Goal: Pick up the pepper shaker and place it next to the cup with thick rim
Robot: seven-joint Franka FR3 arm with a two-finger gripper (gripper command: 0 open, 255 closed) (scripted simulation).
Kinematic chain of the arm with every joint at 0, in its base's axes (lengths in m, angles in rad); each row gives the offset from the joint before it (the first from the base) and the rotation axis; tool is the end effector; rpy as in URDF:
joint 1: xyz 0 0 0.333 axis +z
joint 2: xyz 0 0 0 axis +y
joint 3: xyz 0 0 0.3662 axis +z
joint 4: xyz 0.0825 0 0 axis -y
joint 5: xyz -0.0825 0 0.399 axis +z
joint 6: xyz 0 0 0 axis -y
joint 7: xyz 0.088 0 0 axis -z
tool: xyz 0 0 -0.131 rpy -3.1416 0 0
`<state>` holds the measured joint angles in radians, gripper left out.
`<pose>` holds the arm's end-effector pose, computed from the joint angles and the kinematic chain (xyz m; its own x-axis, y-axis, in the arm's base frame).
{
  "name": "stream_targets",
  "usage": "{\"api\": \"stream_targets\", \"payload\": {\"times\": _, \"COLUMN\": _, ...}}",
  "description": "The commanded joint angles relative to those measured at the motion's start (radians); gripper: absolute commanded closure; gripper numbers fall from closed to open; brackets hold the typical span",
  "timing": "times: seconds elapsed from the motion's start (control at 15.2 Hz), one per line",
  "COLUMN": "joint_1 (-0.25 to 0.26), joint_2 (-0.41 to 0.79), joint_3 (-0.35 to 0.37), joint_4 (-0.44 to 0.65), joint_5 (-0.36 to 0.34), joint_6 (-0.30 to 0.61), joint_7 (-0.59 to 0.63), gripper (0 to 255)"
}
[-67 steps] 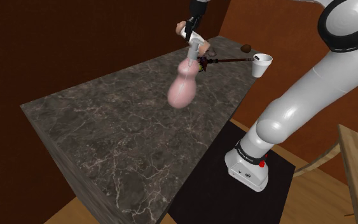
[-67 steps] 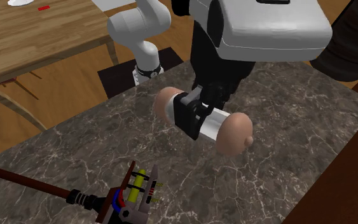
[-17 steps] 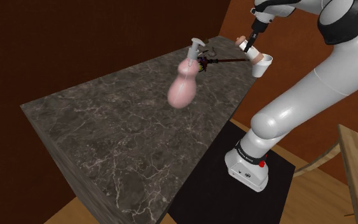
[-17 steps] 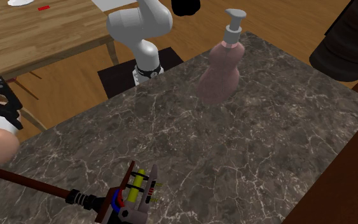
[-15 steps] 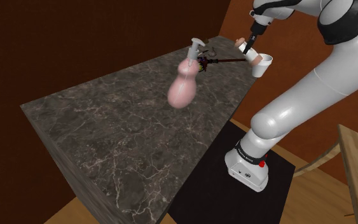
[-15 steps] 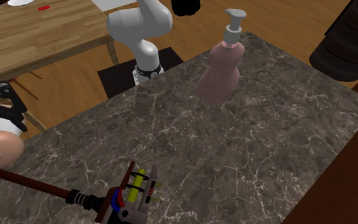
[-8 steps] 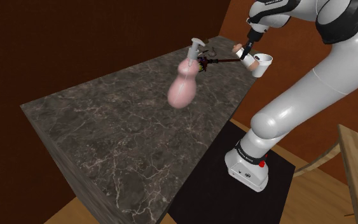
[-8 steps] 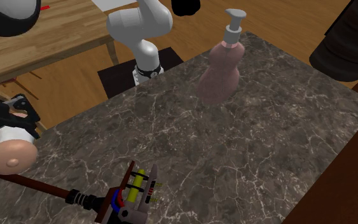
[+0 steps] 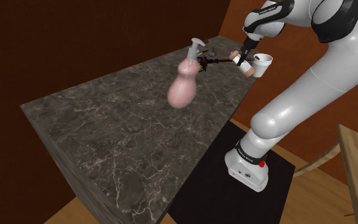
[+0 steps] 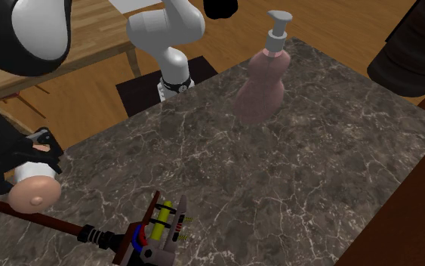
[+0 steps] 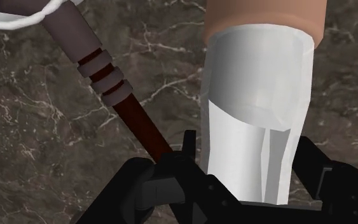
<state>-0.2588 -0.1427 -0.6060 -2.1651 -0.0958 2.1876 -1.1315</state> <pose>0.3373 -0.4181 0.4784 0.9479 0.3135 0.0564 0.3043 -0.9437 0.1296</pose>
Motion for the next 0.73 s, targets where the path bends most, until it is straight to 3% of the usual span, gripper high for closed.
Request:
{"api": "stream_targets", "payload": {"times": 0.0, "joint_1": 0.000, "joint_2": 0.010, "joint_3": -0.004, "joint_4": -0.019, "joint_5": 0.006, "joint_6": 0.028, "joint_7": -0.005, "gripper": 255}}
{"api": "stream_targets", "payload": {"times": 0.66, "joint_1": 0.001, "joint_2": 0.068, "joint_3": -0.017, "joint_4": -0.085, "joint_5": 0.043, "joint_6": 0.143, "joint_7": -0.033, "gripper": 255}}
